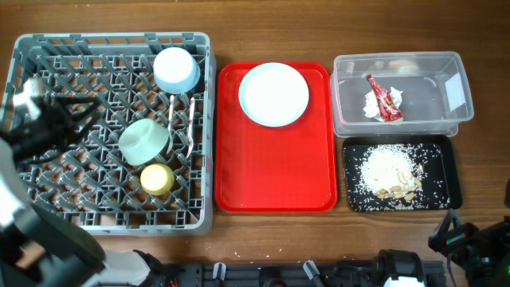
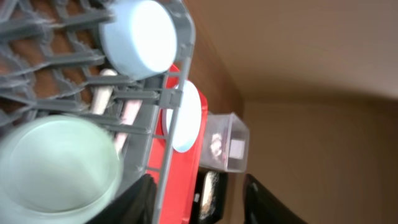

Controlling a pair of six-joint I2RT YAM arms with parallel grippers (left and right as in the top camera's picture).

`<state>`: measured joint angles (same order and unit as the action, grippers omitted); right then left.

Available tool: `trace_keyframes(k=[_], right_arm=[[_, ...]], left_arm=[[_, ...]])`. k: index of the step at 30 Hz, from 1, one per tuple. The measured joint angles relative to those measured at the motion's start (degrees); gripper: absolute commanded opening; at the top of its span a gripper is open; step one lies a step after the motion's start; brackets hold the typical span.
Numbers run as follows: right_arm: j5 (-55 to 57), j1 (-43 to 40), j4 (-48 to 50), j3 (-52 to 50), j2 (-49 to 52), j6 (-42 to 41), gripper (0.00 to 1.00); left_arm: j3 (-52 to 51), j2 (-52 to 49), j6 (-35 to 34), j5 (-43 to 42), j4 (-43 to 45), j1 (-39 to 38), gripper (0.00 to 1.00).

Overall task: Sort waste into correct bins and load items into the dishwasher rack
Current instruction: 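Release the bowl and raise the left gripper from the rack, then move the left gripper to the light blue plate and grasp its rim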

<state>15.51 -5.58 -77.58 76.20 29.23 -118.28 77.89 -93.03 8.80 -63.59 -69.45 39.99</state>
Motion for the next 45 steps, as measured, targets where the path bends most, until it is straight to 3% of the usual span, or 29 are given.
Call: trace_keyframes(k=[3, 6, 9, 15, 21, 25, 36, 40, 45], right_arm=[[0.00, 0.00, -0.09, 0.00, 0.00, 0.00, 1.00], [0.00, 0.00, -0.04, 0.00, 0.00, 0.00, 1.00], [0.00, 0.00, -0.04, 0.00, 0.00, 0.00, 1.00], [0.00, 0.00, -0.04, 0.00, 0.00, 0.00, 1.00], [0.00, 0.00, -0.04, 0.00, 0.00, 0.00, 1.00], [0.00, 0.00, -0.04, 0.00, 0.00, 0.00, 1.00], [0.00, 0.00, -0.04, 0.00, 0.00, 0.00, 1.00], [-0.02, 0.00, -0.02, 0.00, 0.00, 0.00, 1.00], [0.00, 0.00, -0.04, 0.00, 0.00, 0.00, 0.99]], left_arm=[[0.07, 5.27, -8.92, 14.95, 4.07, -8.66, 0.04], [0.07, 5.29, -17.77, 32.09, 4.22, -16.92, 0.04], [0.07, 4.07, -23.78, 43.98, 4.02, -22.69, 0.04], [0.04, 1.75, -28.48, 54.05, 3.50, -25.49, 0.04], [-3.45, 0.96, -29.75, 57.22, 3.21, -25.73, 0.04], [-6.29, 0.94, -29.97, 57.55, 7.67, -27.08, 0.04], [-5.22, 5.25, -29.94, 46.31, 0.87, -28.00, 0.08], [-0.48, 13.51, -30.21, 42.82, 8.68, -30.16, 0.20], [0.98, 16.63, -31.39, 43.36, 17.99, -42.58, 0.21]])
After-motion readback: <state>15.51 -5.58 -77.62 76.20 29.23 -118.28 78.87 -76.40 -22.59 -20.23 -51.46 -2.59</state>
